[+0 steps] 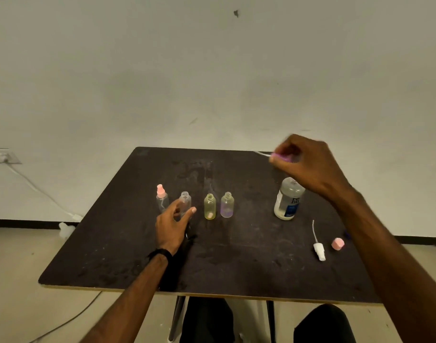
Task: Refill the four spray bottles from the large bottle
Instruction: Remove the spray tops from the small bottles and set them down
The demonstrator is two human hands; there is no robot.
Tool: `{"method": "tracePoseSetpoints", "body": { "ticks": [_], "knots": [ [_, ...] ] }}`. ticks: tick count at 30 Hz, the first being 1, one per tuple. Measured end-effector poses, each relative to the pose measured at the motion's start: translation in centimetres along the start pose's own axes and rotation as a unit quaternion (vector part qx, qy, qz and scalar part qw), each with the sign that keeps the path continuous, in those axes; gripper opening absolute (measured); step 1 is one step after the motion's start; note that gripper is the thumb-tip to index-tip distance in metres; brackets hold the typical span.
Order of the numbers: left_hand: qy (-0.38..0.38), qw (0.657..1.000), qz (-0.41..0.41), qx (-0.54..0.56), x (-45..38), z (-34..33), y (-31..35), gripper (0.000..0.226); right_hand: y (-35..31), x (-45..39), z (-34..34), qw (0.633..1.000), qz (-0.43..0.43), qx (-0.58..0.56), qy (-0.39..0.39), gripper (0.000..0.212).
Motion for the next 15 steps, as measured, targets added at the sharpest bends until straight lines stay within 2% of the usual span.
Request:
{"method": "tracePoseSetpoints", "body": {
  "ticks": [3,5,9,15],
  "knots": [
    [-0.003,1.000,0.005,0.007,0.1,0.0,-0.4,0.045,2.8,6.4,0.4,0.991,-0.093,0.007,0.100,0.016],
    [-0.005,1.000,0.014,0.009,0.1,0.1,-0.5,0.046,4.8,10.9,-1.0,0.978,-0.159,0.009,0.135,0.014],
    [-0.003,1.000,0.021,0.014,0.4,0.3,-0.4,0.045,7.4,17.5,-5.7,0.965,-0.241,0.011,0.099,0.017],
    [-0.006,1.000,0.023,0.007,0.5,0.8,-0.5,0.048,8.7,19.8,-10.3,0.957,-0.288,0.032,0.023,0.019]
  ]
}}
Point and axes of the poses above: each hand's wrist, its own x-axis away from the middle knuckle, its own z-axis out of the back of the hand, y = z × x, the point moved 1 cm from there along -x, towards the middle knuckle, and after that the axes turned 5 degrees about z, right-handed, at the moved point
